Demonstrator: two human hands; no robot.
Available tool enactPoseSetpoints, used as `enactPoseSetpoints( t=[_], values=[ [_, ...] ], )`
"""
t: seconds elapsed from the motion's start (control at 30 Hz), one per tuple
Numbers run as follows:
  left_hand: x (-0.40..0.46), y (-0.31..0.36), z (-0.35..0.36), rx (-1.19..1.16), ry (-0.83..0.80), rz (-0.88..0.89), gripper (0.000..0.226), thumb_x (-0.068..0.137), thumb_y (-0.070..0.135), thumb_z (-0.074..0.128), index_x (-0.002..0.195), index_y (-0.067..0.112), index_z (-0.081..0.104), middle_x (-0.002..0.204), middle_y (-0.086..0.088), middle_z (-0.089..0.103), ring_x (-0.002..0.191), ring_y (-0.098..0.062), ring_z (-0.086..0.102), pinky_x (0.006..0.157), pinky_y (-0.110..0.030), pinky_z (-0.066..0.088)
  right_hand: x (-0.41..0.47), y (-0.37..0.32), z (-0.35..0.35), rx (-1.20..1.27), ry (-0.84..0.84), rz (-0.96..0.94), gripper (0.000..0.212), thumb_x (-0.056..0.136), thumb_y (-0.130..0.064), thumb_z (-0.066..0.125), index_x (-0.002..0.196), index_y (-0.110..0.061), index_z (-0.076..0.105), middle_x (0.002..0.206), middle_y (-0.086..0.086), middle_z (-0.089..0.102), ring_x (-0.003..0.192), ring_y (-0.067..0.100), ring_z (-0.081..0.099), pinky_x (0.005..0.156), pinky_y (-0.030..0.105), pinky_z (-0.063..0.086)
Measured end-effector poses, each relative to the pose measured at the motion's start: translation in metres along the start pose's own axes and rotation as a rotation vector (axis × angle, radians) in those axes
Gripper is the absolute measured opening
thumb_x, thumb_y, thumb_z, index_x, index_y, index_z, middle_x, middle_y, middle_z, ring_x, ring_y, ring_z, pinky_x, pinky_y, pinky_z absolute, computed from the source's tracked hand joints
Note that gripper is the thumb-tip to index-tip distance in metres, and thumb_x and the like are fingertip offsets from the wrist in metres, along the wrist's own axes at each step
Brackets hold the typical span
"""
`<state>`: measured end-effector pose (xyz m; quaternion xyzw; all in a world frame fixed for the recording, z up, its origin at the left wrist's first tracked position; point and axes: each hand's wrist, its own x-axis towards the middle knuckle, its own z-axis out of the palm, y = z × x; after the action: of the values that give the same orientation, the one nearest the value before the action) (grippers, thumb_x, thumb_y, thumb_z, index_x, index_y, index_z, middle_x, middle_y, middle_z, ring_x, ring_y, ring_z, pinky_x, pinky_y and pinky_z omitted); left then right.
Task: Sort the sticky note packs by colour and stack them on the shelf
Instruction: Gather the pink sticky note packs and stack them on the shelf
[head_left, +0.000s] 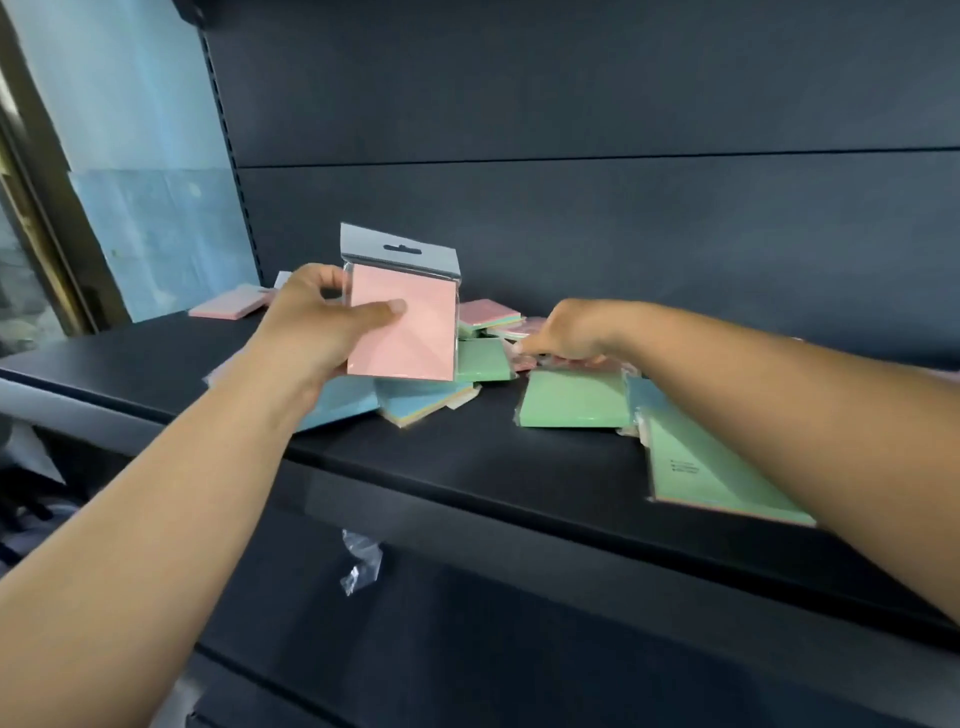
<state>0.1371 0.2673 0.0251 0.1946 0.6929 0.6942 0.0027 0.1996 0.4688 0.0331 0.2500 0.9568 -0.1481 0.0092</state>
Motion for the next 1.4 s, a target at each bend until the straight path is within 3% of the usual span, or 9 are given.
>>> enactPoseSetpoints(
  t=[0.43, 0.57, 0.7, 0.83, 0.97, 1.03, 1.17, 1.3, 1.4],
  values=[
    [0.058, -0.029, -0.01, -0.09, -0.136, -0.074, 0.025, 0.079, 0.008, 0.068, 0.082, 0.02, 0.046, 0.09, 0.0, 0.067, 0.078, -0.014, 0.066, 0.056, -0.027, 0.058, 0.044, -0.006, -0.002, 0.352, -0.237, 0.182, 0.029, 0.086, -0.023, 0.064, 0.061, -0.017, 0.052, 0.058, -0.005, 0.047, 0.056, 0.01, 0.028, 0.051, 0.019, 0.024],
    [0.058, -0.033, -0.009, -0.093, -0.186, -0.092, 0.032, 0.079, 0.009, 0.068, 0.107, 0.007, 0.052, 0.1, -0.005, 0.068, 0.083, -0.015, 0.067, 0.057, -0.026, 0.058, 0.043, -0.001, 0.001, 0.412, -0.253, 0.157, 0.041, 0.084, -0.027, 0.066, 0.045, -0.018, 0.059, 0.064, -0.004, 0.05, 0.062, 0.01, 0.034, 0.057, 0.022, 0.024],
    [0.054, -0.031, -0.005, -0.107, -0.235, -0.069, 0.049, 0.08, 0.01, 0.066, 0.125, 0.002, 0.047, 0.108, -0.009, 0.068, 0.083, -0.015, 0.069, 0.059, -0.026, 0.058, 0.043, 0.003, 0.015, 0.301, -0.128, 0.085, 0.035, 0.085, -0.049, 0.058, 0.085, -0.015, 0.065, 0.095, 0.001, 0.059, 0.087, 0.016, 0.053, 0.083, 0.026, 0.041],
    [0.051, -0.027, -0.002, -0.116, -0.299, -0.072, 0.044, 0.083, 0.012, 0.062, 0.124, 0.005, 0.049, 0.105, -0.005, 0.068, 0.076, -0.009, 0.069, 0.052, -0.021, 0.055, 0.022, 0.001, 0.014, -0.099, -0.208, -0.03, 0.034, 0.097, -0.052, 0.021, 0.069, -0.04, 0.036, 0.095, -0.017, 0.039, 0.102, 0.01, 0.028, 0.096, 0.028, 0.024],
    [0.05, -0.027, -0.001, -0.121, -0.307, -0.101, 0.051, 0.084, 0.011, 0.061, 0.132, 0.005, 0.045, 0.116, -0.009, 0.066, 0.084, -0.012, 0.069, 0.054, -0.022, 0.055, 0.017, 0.009, 0.009, -0.072, -0.264, 0.027, 0.046, 0.098, -0.05, 0.021, 0.142, -0.036, 0.031, 0.15, -0.01, 0.027, 0.139, 0.017, 0.02, 0.11, 0.031, 0.017],
    [0.05, -0.028, -0.001, -0.149, -0.303, -0.121, 0.049, 0.084, 0.01, 0.059, 0.132, 0.006, 0.046, 0.114, -0.008, 0.067, 0.079, -0.01, 0.07, 0.053, -0.022, 0.054, 0.016, 0.017, 0.007, -0.029, -0.244, 0.093, 0.053, 0.097, -0.052, 0.025, 0.147, -0.033, 0.022, 0.157, -0.004, 0.014, 0.144, 0.02, 0.013, 0.113, 0.036, 0.016],
    [0.048, -0.026, -0.002, -0.134, -0.315, -0.131, 0.048, 0.085, 0.012, 0.058, 0.131, 0.007, 0.048, 0.113, -0.006, 0.067, 0.083, -0.01, 0.069, 0.053, -0.022, 0.055, 0.011, 0.04, 0.002, 0.074, -0.238, 0.163, 0.05, 0.096, -0.051, 0.033, 0.142, -0.034, 0.034, 0.149, -0.006, 0.033, 0.134, 0.019, 0.036, 0.106, 0.033, 0.031],
    [0.042, -0.019, 0.001, -0.099, -0.329, -0.103, 0.018, 0.088, 0.009, 0.054, 0.104, 0.015, 0.059, 0.08, 0.007, 0.072, 0.068, -0.003, 0.069, 0.053, -0.019, 0.055, 0.007, 0.038, 0.003, 0.118, -0.252, 0.185, 0.056, 0.087, -0.066, 0.034, 0.114, -0.023, 0.058, 0.102, 0.0, 0.062, 0.085, 0.017, 0.06, 0.074, 0.029, 0.046],
    [0.041, -0.017, 0.006, -0.107, -0.316, -0.092, 0.013, 0.089, 0.008, 0.053, 0.087, 0.019, 0.059, 0.068, 0.01, 0.072, 0.062, -0.002, 0.068, 0.053, -0.018, 0.055, 0.006, 0.032, 0.007, 0.09, -0.264, 0.164, 0.061, 0.086, -0.068, 0.032, 0.125, -0.028, 0.054, 0.113, -0.005, 0.055, 0.105, 0.02, 0.057, 0.082, 0.027, 0.039]
  ],
)
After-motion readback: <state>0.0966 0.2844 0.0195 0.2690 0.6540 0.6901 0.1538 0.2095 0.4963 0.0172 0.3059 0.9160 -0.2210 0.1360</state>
